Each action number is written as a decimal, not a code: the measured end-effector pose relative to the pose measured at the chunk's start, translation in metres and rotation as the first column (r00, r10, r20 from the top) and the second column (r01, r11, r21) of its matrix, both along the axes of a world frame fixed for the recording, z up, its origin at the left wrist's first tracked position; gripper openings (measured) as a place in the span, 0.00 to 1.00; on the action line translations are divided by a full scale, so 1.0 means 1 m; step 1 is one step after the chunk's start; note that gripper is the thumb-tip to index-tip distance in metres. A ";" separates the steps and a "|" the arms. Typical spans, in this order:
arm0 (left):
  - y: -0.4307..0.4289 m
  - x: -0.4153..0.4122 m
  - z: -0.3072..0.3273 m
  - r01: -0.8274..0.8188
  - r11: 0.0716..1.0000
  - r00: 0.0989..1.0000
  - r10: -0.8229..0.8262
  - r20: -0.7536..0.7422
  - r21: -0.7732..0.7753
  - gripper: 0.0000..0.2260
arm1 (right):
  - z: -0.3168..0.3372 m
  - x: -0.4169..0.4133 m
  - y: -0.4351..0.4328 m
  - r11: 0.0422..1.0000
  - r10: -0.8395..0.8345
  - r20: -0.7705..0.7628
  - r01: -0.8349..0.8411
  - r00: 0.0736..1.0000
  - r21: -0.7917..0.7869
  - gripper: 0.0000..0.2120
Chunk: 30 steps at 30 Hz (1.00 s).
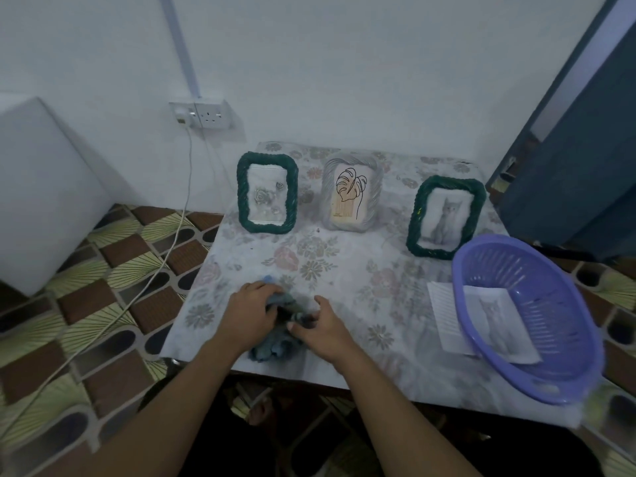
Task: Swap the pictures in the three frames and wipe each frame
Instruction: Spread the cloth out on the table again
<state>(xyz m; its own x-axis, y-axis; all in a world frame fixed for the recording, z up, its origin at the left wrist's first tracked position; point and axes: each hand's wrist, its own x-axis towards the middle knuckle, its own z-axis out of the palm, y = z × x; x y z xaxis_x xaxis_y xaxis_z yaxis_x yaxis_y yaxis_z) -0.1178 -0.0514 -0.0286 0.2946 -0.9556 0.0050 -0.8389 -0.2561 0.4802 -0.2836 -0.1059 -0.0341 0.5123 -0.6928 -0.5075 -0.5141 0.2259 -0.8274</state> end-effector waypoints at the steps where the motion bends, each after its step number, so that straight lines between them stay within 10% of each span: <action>1: 0.002 -0.003 0.003 -0.007 0.999 0.999 0.004 -0.047 -0.047 0.15 | 0.001 0.000 0.001 1.000 0.014 -0.005 -0.013 1.000 0.005 0.37; 7: 0.007 -0.017 0.022 -0.043 0.978 0.972 -0.005 -0.235 -0.202 0.16 | 0.014 -0.009 -0.004 0.986 -0.030 0.074 0.042 0.997 -0.162 0.05; 20: 0.000 -0.016 0.055 -0.073 0.994 0.933 0.040 -0.359 -0.078 0.10 | 0.064 -0.036 -0.025 0.874 -0.086 0.169 0.156 0.982 -0.461 0.11; 25: 0.001 -0.005 0.069 -0.274 0.960 0.716 0.163 -0.679 -0.058 0.12 | 0.086 -0.054 -0.037 0.861 -0.083 0.237 0.189 0.968 -0.473 0.11; 30: 0.003 -0.015 0.089 -0.274 0.945 0.361 -0.073 -0.930 -0.181 0.10 | 0.093 -0.068 -0.048 0.804 -0.054 0.182 0.151 0.982 -0.575 0.11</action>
<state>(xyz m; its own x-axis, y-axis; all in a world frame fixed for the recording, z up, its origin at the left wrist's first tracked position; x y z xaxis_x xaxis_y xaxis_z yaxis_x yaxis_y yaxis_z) -0.1331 -0.0484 0.0607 0.3724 -0.9227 -0.0995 0.1953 -0.0269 0.9804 -0.3519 -0.1541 0.0591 0.4566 -0.8854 0.0868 -0.3751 -0.2801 -0.8836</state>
